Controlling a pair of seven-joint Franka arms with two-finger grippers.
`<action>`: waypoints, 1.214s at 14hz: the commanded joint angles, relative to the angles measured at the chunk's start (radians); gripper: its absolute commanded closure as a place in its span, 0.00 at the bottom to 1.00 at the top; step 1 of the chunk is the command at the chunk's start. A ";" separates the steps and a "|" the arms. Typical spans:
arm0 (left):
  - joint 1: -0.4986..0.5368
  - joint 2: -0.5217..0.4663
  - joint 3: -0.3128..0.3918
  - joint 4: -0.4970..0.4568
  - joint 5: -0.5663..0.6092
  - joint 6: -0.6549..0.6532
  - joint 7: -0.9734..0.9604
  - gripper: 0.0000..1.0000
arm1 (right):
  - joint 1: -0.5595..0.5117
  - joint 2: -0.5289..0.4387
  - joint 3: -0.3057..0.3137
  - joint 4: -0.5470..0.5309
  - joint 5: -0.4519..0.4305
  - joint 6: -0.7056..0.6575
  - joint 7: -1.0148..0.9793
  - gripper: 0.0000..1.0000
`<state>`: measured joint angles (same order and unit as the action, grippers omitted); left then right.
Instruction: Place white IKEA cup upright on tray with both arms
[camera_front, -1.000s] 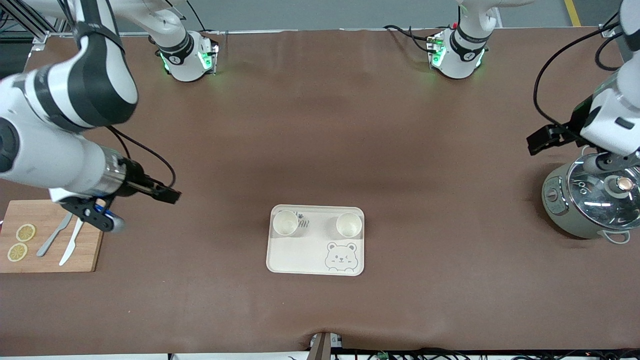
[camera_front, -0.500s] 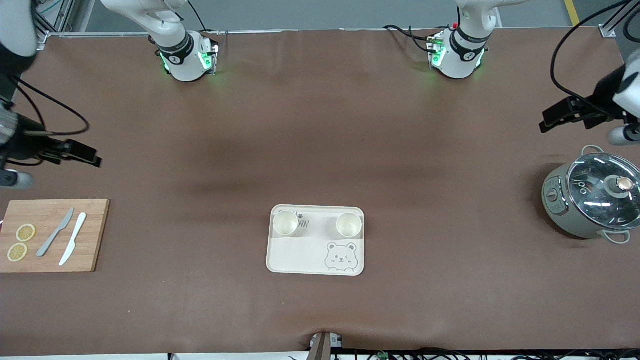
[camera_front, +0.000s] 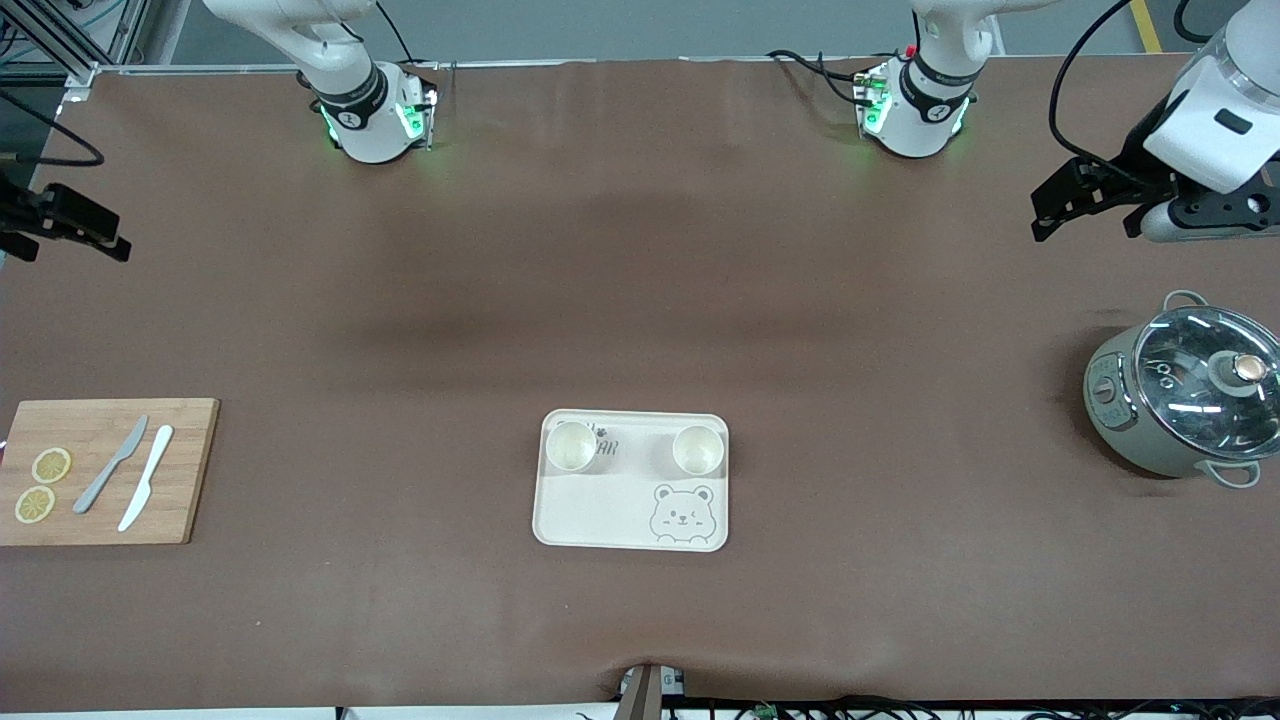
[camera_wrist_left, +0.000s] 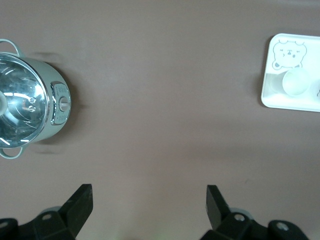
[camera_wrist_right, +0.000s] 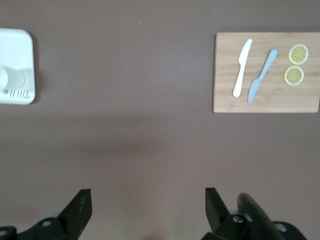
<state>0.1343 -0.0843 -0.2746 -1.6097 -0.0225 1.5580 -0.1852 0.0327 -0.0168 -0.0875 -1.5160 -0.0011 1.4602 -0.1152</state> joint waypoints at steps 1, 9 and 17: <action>0.008 0.027 -0.002 0.045 0.026 0.004 0.006 0.00 | -0.001 -0.026 0.005 -0.050 -0.016 0.006 -0.070 0.00; 0.005 0.018 -0.008 0.040 0.074 -0.021 0.000 0.00 | 0.006 -0.020 0.008 -0.021 -0.019 -0.026 -0.069 0.00; 0.004 0.018 -0.011 0.040 0.090 -0.019 -0.003 0.00 | 0.001 -0.020 0.006 -0.016 -0.011 -0.031 -0.069 0.00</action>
<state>0.1351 -0.0651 -0.2756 -1.5851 0.0433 1.5545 -0.1841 0.0340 -0.0214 -0.0848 -1.5338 -0.0011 1.4397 -0.1727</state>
